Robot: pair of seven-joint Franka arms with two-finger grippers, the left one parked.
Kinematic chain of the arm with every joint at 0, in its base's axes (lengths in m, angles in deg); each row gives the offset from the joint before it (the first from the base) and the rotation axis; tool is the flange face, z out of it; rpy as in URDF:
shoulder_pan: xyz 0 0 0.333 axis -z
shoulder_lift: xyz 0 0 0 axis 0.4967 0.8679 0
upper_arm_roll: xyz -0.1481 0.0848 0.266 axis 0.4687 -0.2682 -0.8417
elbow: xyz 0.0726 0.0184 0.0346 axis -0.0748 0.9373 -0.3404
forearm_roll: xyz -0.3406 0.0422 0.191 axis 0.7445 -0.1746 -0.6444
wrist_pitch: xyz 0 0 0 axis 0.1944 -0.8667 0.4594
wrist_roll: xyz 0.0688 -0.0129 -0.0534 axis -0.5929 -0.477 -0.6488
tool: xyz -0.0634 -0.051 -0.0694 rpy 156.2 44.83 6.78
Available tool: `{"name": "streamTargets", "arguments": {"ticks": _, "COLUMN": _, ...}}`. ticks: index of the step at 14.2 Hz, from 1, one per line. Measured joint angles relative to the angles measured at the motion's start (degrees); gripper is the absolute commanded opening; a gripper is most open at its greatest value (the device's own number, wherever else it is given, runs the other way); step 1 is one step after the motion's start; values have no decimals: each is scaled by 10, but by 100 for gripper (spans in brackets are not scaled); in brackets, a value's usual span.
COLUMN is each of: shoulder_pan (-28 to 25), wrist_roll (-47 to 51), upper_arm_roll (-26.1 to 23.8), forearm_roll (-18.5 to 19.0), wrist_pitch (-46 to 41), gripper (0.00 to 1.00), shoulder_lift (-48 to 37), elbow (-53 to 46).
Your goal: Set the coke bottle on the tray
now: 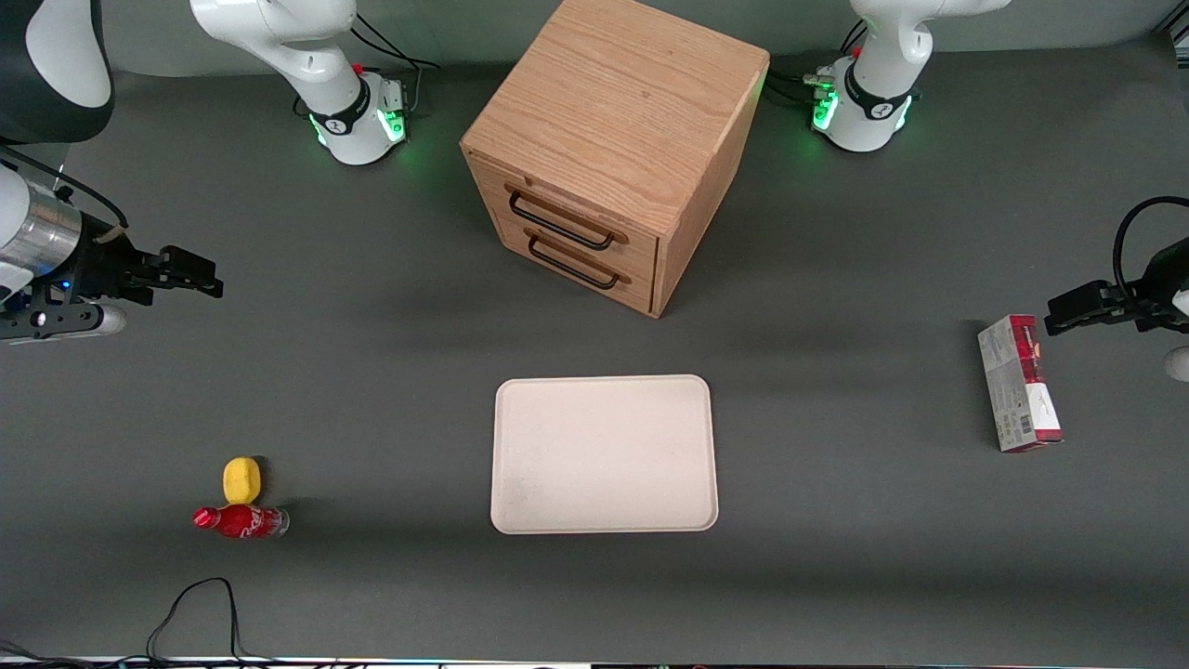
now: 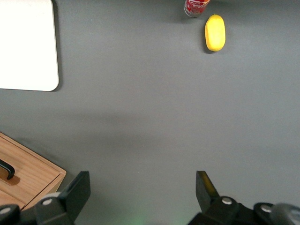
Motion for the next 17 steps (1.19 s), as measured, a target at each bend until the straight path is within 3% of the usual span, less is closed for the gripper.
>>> {"name": "streamTargets", "arguments": {"ticks": 17, "shoulder_pan": 0, "wrist_roll": -1, "upper_arm_roll": 14, "forearm_roll": 3, "wrist_pitch": -28, "gripper": 100, "shoulder_lift": 31, "elbow": -58}}
